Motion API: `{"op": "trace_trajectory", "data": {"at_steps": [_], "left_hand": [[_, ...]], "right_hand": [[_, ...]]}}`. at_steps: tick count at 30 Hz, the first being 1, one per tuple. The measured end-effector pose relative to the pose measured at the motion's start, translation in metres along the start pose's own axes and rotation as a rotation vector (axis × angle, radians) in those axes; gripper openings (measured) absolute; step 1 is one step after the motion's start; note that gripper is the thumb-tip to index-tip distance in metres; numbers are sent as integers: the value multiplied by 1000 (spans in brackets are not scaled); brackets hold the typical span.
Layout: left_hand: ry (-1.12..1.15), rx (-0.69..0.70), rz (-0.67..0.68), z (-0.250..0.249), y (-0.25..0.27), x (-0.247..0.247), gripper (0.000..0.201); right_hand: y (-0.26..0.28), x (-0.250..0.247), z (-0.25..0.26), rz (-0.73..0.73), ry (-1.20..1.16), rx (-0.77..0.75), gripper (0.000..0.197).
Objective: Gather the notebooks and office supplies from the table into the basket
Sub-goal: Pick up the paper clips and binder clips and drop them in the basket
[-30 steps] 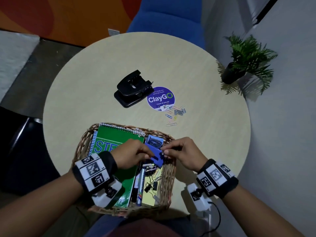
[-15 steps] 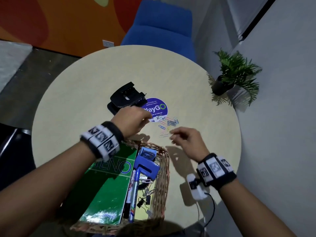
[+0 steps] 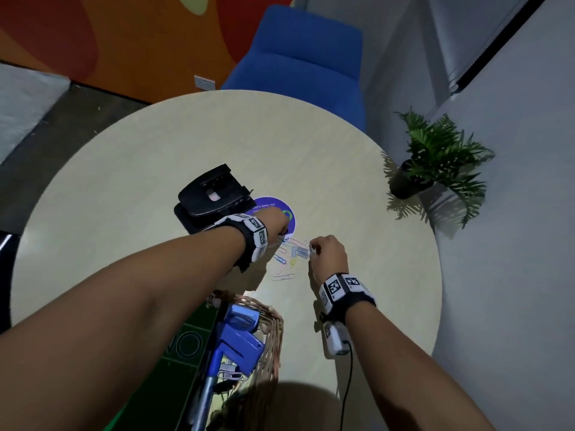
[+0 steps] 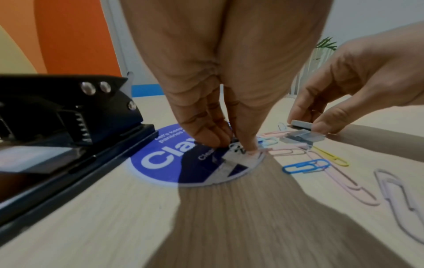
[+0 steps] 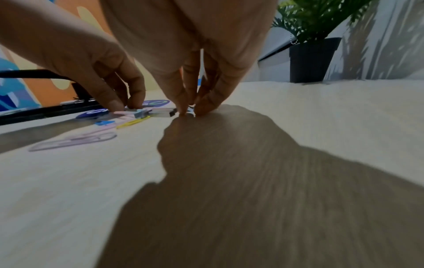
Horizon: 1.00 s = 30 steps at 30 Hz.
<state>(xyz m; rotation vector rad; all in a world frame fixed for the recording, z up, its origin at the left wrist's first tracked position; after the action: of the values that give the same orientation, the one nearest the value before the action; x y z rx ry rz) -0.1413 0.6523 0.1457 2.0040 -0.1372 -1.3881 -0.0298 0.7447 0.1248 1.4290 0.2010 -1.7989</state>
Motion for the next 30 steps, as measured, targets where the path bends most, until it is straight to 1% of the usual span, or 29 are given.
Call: {"op": "trace_trajectory", "data": {"at_steps": [3, 4, 9, 11, 13, 14, 15, 16, 18, 22, 27, 30], "left_hand": [[39, -24, -55, -1, -2, -1, 34], [45, -29, -67, -1, -1, -2, 36], [90, -18, 7, -4, 1, -3, 36], [113, -43, -7, 2, 5, -4, 28], [139, -83, -97, 8, 15, -15, 8], [166, -97, -175, 13, 18, -19, 7], [196, -107, -245, 17, 21, -22, 12], [221, -106, -312, 20, 26, -26, 13], [284, -98, -404, 26, 39, -32, 9], [404, -89, -500, 33, 63, -37, 5], [501, -56, -609, 31, 100, -38, 10], [541, -44, -669, 28, 122, -34, 5]], "right_hand": [[-1, -1, -2, -16, -25, -7, 24], [-1, 0, -2, -11, -33, -6, 23], [0, -3, -5, -4, -116, 45, 10], [2, -5, -9, -15, -192, 82, 6], [6, -5, -13, -17, -236, 111, 8], [8, -5, -13, -15, -248, 110, 9], [10, -4, -12, -14, -251, 94, 12], [11, -3, -9, -12, -233, 74, 19], [9, 1, -1, -10, -168, 51, 29], [3, 4, 9, -39, -60, 117, 23], [4, 3, 8, -42, 41, 128, 15], [7, 3, 5, -19, 71, 135, 15]]}}
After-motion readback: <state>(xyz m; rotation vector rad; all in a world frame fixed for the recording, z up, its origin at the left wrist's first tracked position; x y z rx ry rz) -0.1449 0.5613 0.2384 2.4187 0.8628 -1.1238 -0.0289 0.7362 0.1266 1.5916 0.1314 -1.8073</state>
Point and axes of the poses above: each hand's wrist, its own y-axis away from the middle knuckle, its own x-axis out of the palm, z = x × y, the point moved 6 cm from there along -y, towards the middle knuckle, and after that the axes turned 11 degrees about x, right-handed, at the moved point
